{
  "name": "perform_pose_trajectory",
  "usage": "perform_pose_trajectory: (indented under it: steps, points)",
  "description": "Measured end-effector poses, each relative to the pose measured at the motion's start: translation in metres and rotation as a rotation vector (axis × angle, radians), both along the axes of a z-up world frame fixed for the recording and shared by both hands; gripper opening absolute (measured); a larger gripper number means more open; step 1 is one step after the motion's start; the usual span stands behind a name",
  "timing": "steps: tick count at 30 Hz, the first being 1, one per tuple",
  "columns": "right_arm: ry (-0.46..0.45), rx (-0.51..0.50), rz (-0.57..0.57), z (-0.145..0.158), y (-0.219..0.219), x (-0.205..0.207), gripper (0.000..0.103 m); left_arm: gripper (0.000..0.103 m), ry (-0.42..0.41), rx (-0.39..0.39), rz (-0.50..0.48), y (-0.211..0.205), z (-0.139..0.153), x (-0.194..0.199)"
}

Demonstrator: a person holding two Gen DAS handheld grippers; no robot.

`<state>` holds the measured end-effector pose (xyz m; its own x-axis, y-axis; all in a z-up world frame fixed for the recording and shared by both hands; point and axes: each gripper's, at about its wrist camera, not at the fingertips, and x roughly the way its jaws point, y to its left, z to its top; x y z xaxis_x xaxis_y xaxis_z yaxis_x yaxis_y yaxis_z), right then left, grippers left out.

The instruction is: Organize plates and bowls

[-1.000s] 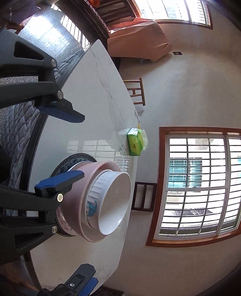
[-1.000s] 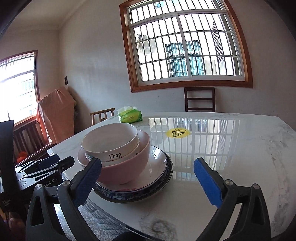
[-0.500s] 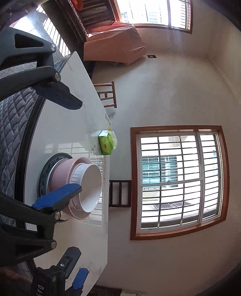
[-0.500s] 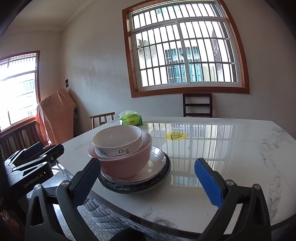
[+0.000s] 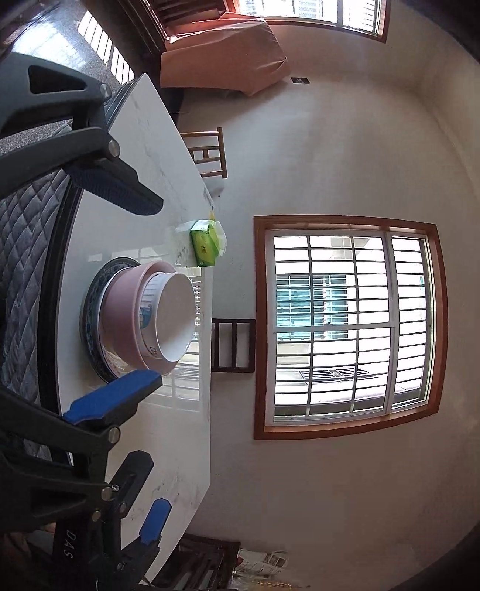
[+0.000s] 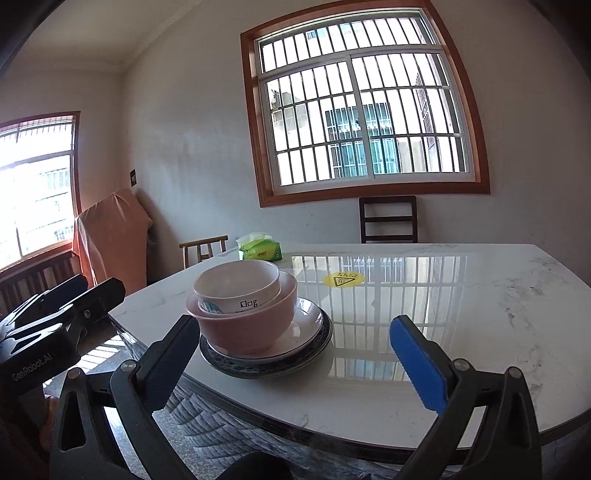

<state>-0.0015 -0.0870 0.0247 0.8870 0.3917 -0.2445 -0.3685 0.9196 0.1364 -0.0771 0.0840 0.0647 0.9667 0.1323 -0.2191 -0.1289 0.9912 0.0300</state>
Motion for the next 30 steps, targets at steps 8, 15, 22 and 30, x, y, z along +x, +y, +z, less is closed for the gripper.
perform_pose_trajectory:
  steps: [8,15,22,30]
  points:
    - [0.005,0.002,-0.006,-0.003,-0.006,-0.004,0.103,0.089,0.026,-0.043,-0.029,0.002,-0.002,0.001]
    - [0.033,0.008,-0.014,-0.008,-0.012,-0.004,0.103,0.089,0.044,-0.023,-0.022,-0.001,-0.006,0.005]
    - [0.053,0.008,-0.024,-0.012,-0.014,-0.003,0.103,0.091,0.084,0.015,0.019,-0.007,-0.014,0.009]
    - [0.091,0.019,-0.061,-0.019,-0.033,0.004,0.103,0.091,0.147,0.013,0.074,-0.004,-0.027,0.020]
